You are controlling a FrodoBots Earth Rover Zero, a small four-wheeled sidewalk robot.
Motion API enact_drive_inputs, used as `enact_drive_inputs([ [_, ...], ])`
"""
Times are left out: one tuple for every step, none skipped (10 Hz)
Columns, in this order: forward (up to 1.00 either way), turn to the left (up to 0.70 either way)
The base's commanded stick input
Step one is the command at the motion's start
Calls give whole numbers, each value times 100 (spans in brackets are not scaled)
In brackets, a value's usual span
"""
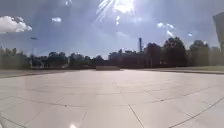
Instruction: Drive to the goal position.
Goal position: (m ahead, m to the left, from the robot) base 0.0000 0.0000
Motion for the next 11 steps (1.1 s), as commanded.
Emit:
enact_drive_inputs([
  [5, 0],
  [5, 0],
  [5, 0],
  [4, 0],
  [5, 0],
  [5, 0],
  [5, 0],
  [4, 0],
  [4, 0],
  [4, 0],
  [4, 0],
])
